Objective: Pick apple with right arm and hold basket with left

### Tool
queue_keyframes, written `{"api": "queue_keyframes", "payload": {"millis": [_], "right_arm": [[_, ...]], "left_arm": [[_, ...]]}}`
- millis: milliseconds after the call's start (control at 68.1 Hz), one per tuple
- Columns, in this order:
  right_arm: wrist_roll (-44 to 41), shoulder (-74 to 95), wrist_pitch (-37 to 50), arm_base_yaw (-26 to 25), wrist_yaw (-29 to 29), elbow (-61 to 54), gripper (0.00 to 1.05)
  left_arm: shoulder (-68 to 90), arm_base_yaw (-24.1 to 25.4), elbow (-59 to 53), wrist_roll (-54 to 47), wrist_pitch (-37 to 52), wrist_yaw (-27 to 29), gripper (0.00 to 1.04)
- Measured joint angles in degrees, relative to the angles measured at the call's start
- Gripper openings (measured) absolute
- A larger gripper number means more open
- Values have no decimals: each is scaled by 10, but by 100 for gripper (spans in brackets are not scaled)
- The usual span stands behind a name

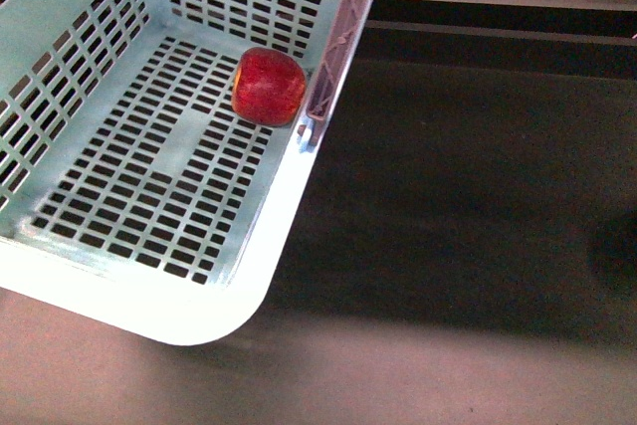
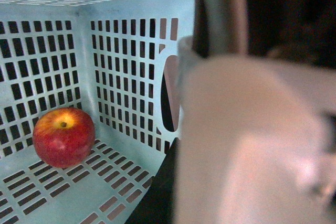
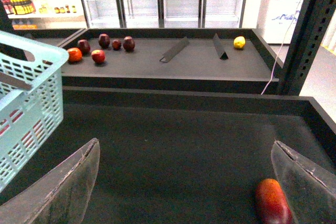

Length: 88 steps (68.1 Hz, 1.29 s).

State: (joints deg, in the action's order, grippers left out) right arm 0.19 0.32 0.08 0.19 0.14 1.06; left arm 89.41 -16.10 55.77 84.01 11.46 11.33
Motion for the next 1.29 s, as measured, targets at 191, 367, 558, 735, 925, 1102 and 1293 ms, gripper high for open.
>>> {"api": "queue_keyframes", "payload": {"millis": [191,367,558,735,925,1102,1293], "right_arm": [[0,0,0,0,0,0,96],[0,0,0,0,0,0,96],[0,0,0,0,0,0,96],[0,0,0,0,0,0,96],[0,0,0,0,0,0,96],[0,0,0,0,0,0,96],[0,0,0,0,0,0,96]], "left_arm": [[37,49,-27,9,45,-34,6],[74,68,-48,39,54,-66,6],[108,74,-64,66,62,-86,6],[118,80,-84,81,70,-90,6],[108,91,-116,92,69,-102,6],[76,98,-151,108,58,-109,27],[-1,95,-174,116,35,-82,61]]}}
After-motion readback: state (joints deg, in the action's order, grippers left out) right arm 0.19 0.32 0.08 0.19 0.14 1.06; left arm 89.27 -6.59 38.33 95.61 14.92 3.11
